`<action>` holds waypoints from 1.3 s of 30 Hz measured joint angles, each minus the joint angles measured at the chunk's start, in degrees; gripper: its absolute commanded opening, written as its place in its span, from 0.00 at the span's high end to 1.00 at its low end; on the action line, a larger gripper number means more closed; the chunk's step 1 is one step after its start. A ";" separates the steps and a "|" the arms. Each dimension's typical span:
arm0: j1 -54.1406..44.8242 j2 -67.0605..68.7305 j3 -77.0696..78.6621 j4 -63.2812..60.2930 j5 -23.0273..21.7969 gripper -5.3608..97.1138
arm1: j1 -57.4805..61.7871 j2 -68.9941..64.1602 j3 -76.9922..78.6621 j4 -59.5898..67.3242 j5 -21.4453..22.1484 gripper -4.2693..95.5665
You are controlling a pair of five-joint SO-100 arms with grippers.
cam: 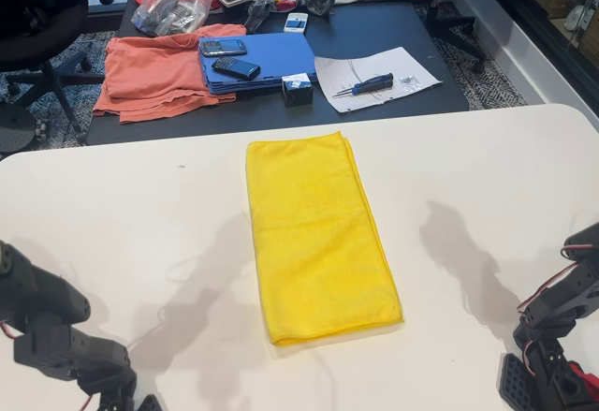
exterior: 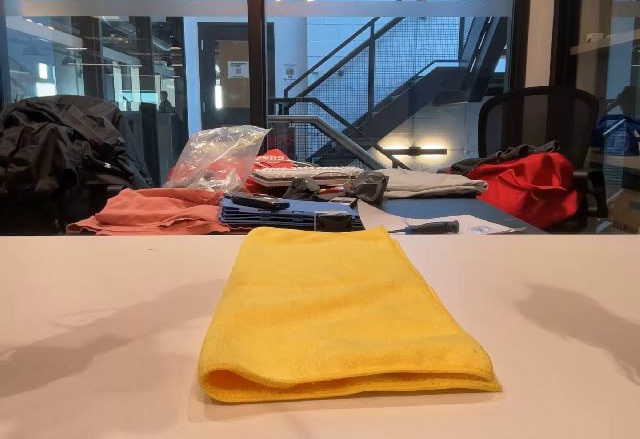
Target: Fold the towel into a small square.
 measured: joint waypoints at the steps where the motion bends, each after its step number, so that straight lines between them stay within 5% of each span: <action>1: 0.00 0.00 0.00 0.00 0.00 0.74 | 0.00 0.00 0.00 0.00 0.00 0.91; 23: -0.35 0.44 0.00 0.00 0.00 0.74 | 0.00 2.72 -0.18 0.62 -0.53 0.91; 27: -0.26 0.00 0.35 3.34 0.00 0.74 | 2.20 2.02 3.60 9.58 -1.49 0.91; 39: -12.83 -3.43 5.01 54.32 0.00 0.74 | 18.63 -1.23 17.23 60.21 -3.16 0.91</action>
